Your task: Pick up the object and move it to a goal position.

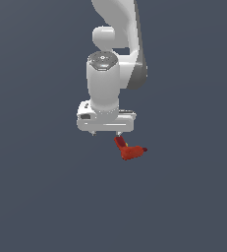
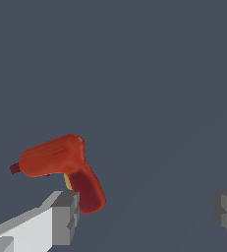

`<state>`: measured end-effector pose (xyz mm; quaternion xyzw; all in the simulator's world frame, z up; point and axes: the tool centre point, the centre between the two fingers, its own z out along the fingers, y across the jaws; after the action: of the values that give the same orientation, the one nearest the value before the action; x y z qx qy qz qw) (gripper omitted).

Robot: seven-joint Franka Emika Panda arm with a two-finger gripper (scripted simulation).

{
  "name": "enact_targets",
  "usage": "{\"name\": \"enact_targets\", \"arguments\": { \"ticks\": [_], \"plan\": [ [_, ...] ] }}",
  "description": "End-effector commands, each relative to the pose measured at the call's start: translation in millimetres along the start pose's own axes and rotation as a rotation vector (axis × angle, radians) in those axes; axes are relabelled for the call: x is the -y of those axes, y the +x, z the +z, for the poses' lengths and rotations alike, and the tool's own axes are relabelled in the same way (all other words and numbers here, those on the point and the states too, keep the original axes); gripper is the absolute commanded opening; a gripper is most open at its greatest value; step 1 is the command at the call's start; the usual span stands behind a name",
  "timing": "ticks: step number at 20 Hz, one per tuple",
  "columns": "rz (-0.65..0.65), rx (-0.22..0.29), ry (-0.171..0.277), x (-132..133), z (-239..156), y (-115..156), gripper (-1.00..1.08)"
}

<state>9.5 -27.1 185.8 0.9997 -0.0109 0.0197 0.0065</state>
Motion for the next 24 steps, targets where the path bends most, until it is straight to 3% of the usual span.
{"name": "enact_targets", "arguments": {
  "ticks": [1,14,24],
  "plan": [
    [0.000,0.000,0.000,0,0,0,1.08],
    [-0.040,-0.006,0.000,9,9,1,1.08],
    [-0.220,-0.031,-0.011,25,46,-8,1.08]
  ]
}}
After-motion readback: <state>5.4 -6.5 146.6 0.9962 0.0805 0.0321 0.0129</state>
